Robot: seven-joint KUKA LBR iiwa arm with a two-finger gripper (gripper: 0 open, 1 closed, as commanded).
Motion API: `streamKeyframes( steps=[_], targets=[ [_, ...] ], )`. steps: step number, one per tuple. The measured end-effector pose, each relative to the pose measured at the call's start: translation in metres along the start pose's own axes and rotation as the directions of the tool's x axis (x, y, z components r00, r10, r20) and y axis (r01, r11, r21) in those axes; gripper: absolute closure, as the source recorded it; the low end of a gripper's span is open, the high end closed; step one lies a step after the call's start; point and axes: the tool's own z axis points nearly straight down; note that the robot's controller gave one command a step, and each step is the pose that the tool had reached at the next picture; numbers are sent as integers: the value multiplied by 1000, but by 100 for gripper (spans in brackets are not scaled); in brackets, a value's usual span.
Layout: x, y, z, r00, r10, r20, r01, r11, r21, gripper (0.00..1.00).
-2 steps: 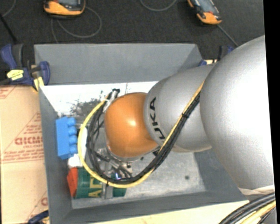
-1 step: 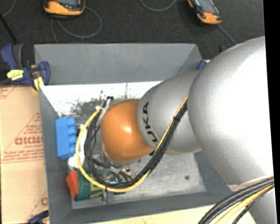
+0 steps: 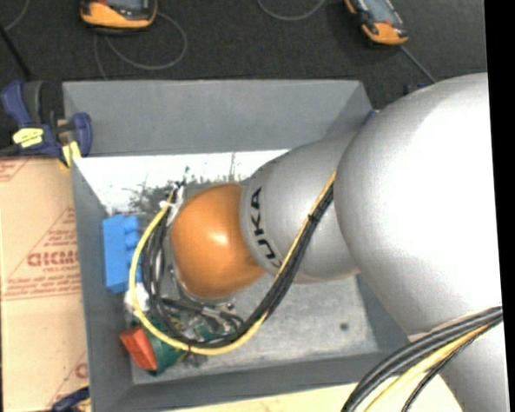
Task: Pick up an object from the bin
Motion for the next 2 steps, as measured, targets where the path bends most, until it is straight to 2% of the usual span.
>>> streamKeyframes(
  steps=[2],
  targets=[
    [1,1,-3,1000,2,-1,-2,1000,-1,100]
  ],
)
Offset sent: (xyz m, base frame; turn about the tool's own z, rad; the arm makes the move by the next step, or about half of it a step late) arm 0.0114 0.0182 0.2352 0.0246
